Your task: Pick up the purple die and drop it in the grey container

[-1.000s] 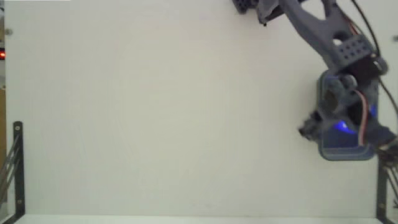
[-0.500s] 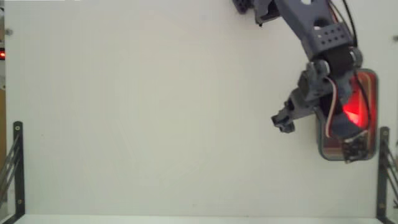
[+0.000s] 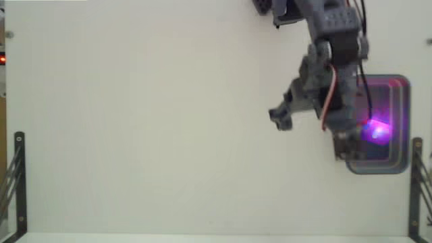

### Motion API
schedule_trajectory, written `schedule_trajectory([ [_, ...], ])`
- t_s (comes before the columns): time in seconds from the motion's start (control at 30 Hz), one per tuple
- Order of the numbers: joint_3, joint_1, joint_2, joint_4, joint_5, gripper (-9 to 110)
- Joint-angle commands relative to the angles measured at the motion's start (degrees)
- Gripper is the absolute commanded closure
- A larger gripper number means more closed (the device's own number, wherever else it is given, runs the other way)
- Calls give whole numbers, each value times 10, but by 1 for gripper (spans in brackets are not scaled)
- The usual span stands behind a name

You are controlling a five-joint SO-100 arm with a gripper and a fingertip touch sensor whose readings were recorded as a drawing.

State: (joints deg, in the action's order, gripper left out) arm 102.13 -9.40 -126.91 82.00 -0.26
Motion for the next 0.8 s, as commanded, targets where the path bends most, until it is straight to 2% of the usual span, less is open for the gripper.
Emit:
schedule_trajectory([
  [0.0, 24, 17, -51, -1, 3, -9],
  [0.77, 123, 93, -150, 0, 3, -9],
])
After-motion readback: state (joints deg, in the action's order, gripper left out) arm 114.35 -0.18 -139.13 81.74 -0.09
